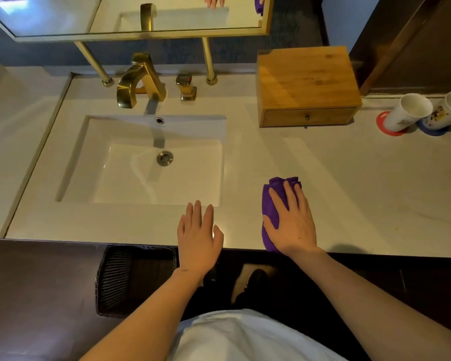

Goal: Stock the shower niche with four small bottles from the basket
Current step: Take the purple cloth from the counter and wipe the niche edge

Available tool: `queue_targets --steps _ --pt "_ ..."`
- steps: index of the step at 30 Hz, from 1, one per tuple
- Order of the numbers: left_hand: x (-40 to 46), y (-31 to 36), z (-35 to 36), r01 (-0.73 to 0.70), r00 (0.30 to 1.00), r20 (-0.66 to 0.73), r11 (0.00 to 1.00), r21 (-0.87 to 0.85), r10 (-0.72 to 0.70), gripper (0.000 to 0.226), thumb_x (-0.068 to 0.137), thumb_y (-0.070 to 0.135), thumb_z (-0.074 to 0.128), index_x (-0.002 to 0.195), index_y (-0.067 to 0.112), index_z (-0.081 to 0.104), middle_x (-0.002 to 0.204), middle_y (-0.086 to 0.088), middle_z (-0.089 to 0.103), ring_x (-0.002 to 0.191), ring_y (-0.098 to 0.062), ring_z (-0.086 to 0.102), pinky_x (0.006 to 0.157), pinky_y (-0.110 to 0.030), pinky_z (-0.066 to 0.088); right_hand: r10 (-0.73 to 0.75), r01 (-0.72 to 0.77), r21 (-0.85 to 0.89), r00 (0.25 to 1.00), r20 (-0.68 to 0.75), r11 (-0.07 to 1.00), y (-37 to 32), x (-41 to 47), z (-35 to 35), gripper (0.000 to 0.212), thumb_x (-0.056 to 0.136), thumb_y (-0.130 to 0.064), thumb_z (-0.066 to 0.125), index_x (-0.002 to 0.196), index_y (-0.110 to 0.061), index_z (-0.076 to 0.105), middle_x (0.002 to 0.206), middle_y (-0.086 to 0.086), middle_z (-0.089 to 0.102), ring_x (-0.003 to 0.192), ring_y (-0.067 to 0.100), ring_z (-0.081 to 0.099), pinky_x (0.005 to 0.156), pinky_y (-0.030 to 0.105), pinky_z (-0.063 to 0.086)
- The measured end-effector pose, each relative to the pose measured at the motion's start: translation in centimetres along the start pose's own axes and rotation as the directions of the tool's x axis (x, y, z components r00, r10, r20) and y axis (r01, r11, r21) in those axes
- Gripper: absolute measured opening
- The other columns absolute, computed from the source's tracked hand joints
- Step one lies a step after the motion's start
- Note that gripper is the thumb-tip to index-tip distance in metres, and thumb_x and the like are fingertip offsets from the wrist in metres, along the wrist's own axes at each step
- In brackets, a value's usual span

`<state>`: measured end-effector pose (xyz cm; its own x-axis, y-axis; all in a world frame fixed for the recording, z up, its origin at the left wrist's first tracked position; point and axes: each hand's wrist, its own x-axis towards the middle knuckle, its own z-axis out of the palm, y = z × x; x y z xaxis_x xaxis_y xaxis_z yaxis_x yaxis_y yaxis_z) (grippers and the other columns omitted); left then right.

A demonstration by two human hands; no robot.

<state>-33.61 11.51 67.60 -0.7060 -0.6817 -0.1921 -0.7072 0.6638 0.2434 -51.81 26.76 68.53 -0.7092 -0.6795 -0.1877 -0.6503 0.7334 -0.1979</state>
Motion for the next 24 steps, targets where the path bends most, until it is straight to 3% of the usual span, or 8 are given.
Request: queue_targets --steps 5,8,13,17,21,24 --pt "-0.1 0.3 -0.1 0.005 1.0 0.01 1.0 -0.001 -0.005 0.061 0.094 0.038 0.027 0.151 0.018 0.035 0.162 -0.015 0.027 0.152 -0.033 0.018 0.122 -0.049 0.023 0.048 -0.048 0.081 0.999 0.006 0.996 -0.4 -0.1 -0.3 0.065 0.093 -0.03 0.057 0.151 -0.028 0.031 0.161 -0.002 0.026 0.15 0.024 0.019 0.11 0.042 0.043" --pt "-0.1 0.1 -0.2 -0.014 1.0 0.017 1.0 -0.006 0.014 0.059 0.095 0.037 0.029 0.151 0.019 0.034 0.162 -0.014 0.026 0.152 -0.032 0.017 0.122 -0.049 0.023 0.064 -0.06 0.164 0.998 -0.015 0.985 -0.3 -0.6 -0.9 0.06 0.094 -0.021 0.058 0.15 -0.027 0.036 0.157 -0.005 0.034 0.144 0.02 0.028 0.099 0.039 0.052" --pt "-0.1 -1.1 -0.7 -0.086 0.996 0.028 0.996 -0.008 0.086 0.061 0.094 0.041 0.027 0.15 0.02 0.037 0.16 -0.014 0.031 0.151 -0.032 0.021 0.118 -0.049 0.03 0.185 -0.154 0.322 0.98 -0.069 0.934 -0.3 -3.0 -2.4 0.053 0.096 -0.019 0.055 0.147 -0.026 0.043 0.15 -0.007 0.045 0.136 0.015 0.037 0.103 0.032 0.045" --pt "0.1 -3.0 -1.1 -0.215 0.975 0.055 0.976 -0.016 0.216 0.06 0.094 0.042 0.031 0.148 0.02 0.04 0.16 -0.014 0.032 0.151 -0.031 0.022 0.114 -0.048 0.033 0.261 -0.212 0.349 0.96 -0.098 0.913 -2.0 -7.2 -2.7 0.053 0.096 -0.018 0.056 0.147 -0.026 0.042 0.15 -0.009 0.044 0.138 0.01 0.036 0.108 0.029 0.039" --pt "0.5 -5.1 -1.9 -0.385 0.919 0.087 0.923 -0.01 0.385 0.05 0.091 0.037 0.04 0.135 0.018 0.053 0.152 -0.017 0.043 0.144 -0.037 0.034 0.106 -0.051 0.04 0.357 -0.217 0.476 0.906 -0.227 0.852 -4.7 -12.9 -1.4 0.049 0.093 -0.011 0.06 0.142 -0.018 0.051 0.143 -0.002 0.052 0.135 0.007 0.04 0.111 0.027 0.035" --pt "-1.0 -6.5 -1.9 -0.604 0.793 0.055 0.795 -0.065 0.607 0.03 0.086 0.025 0.056 0.113 0.017 0.064 0.14 -0.014 0.052 0.132 -0.037 0.044 0.101 -0.05 0.042 0.439 -0.281 0.428 0.834 -0.335 0.859 -6.2 -17.6 0.9 0.048 0.087 -0.008 0.068 0.134 -0.011 0.058 0.132 0.006 0.063 0.127 0.017 0.052 0.105 0.034 0.046"
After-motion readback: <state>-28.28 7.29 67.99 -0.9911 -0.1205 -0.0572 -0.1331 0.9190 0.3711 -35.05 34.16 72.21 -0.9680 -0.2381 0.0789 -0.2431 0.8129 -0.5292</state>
